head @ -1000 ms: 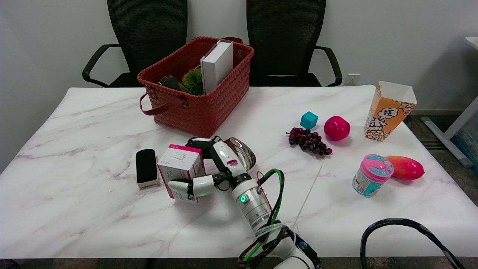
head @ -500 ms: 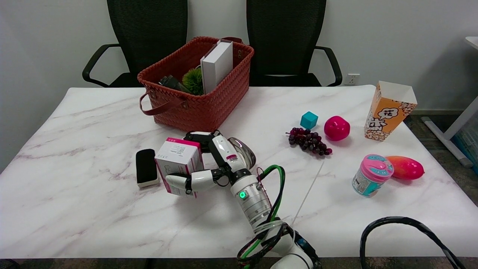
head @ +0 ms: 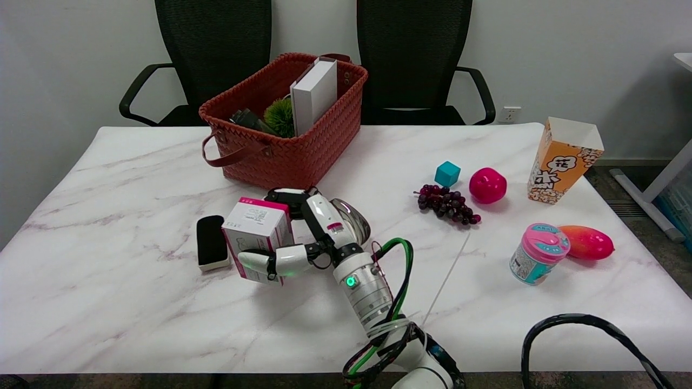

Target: Pick up the white paper box.

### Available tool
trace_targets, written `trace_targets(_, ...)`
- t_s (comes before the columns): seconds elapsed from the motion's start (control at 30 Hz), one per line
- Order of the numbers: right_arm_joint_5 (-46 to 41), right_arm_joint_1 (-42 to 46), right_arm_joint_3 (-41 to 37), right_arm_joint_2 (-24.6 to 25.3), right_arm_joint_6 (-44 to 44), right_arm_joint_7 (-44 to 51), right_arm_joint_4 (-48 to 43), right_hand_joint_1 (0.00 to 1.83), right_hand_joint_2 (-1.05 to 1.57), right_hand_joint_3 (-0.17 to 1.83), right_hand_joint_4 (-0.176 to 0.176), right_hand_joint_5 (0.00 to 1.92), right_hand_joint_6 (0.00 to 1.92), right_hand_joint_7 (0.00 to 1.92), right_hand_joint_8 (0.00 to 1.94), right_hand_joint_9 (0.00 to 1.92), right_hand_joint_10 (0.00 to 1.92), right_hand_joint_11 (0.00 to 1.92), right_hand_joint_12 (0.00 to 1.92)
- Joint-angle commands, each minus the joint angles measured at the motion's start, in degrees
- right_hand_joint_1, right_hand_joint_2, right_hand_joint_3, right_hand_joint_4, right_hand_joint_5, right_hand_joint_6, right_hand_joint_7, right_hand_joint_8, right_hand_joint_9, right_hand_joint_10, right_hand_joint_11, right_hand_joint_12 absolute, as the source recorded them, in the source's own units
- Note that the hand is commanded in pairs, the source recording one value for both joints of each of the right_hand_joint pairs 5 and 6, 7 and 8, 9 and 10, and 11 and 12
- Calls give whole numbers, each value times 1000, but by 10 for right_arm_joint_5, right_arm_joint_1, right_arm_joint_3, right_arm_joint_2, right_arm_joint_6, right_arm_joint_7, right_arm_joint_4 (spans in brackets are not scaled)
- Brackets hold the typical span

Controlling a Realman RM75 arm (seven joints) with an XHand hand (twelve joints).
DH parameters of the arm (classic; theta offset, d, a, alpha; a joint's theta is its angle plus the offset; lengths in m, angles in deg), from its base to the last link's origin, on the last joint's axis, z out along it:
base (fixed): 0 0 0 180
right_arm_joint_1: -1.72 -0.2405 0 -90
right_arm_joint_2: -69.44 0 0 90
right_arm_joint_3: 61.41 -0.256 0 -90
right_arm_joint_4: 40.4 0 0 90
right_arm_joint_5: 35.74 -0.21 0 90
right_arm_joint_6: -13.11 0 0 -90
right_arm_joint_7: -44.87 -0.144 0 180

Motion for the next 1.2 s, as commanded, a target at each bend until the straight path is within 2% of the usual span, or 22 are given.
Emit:
trace_targets(0.03, 1, 3, 1, -1, 2, 1, -3, 1113, 548, 606, 0, 908, 908, 1203, 1203, 1113, 1113, 844, 844)
trace_targets(1.2, 7, 2, -2, -7, 5, -1, -11, 1109, 544, 654, 0, 908, 908, 1200, 1200, 1104, 1104, 828, 828)
